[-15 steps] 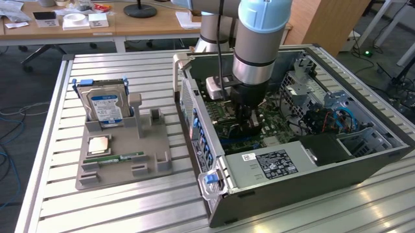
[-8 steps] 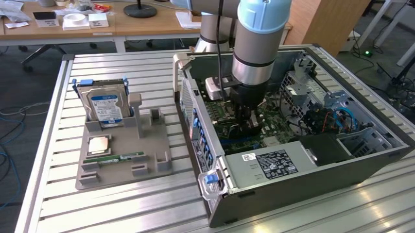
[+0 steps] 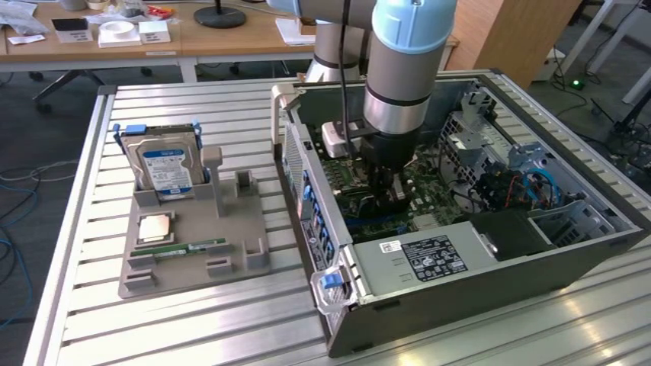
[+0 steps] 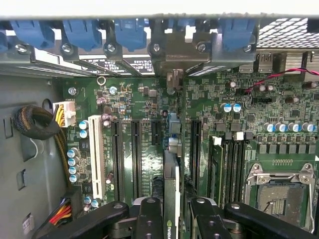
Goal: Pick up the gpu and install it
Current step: 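Insert the gpu into the slot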
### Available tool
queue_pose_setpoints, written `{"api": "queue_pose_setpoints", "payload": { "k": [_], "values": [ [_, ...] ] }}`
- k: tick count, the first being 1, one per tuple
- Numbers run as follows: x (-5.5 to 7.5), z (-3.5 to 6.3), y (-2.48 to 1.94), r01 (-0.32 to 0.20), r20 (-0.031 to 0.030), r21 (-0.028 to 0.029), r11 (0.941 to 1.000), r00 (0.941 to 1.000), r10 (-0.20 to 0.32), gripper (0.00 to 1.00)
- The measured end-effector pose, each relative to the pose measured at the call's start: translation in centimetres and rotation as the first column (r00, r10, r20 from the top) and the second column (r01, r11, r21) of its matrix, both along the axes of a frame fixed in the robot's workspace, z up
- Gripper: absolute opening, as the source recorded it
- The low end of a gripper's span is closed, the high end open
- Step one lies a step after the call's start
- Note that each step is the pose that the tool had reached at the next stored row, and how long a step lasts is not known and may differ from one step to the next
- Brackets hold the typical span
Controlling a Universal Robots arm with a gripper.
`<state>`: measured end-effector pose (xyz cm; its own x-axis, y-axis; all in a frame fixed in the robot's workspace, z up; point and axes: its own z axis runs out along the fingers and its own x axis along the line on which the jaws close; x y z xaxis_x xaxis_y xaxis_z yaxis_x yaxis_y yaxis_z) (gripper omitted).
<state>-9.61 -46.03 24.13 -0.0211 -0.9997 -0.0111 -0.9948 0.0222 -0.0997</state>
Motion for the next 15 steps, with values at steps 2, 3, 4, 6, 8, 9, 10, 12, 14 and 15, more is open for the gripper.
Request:
{"api": "queue_pose_setpoints", "payload": {
  "k": [2,3,4,6,8,9,10,12,14,15],
  "values": [
    [0.0,-0.01,0.0,0.0,0.0001,0.0,1.0,1.0,0.0,0.26],
    [0.0,-0.01,0.0,0.0,0.0001,0.0001,1.0,1.0,0.0,0.26],
    [0.0,-0.01,0.0,0.0,0.0001,0.0001,1.0,1.0,0.0,0.26],
    [-0.02,-0.32,0.0,0.0,0.0002,0.0002,1.0,1.0,0.0,0.4],
    [-0.03,-0.32,0.0,0.0,0.0002,0.0002,1.0,1.0,0.0,0.4],
    [-0.02,-0.32,0.0,0.0,0.0002,0.0002,1.0,1.0,0.0,0.4],
    [-0.03,-0.32,0.0,0.0,0.0002,0.0002,1.0,1.0,0.0,0.4],
    [-0.03,-0.32,0.0,0.0,0.0002,0.0002,1.0,1.0,0.0,0.4],
    [-0.03,-0.32,0.0,0.0,0.0002,0.0002,1.0,1.0,0.0,0.4],
    [-0.02,-0.32,0.0,0.0,0.0002,0.0001,1.0,1.0,0.0,0.4]
  ]
}}
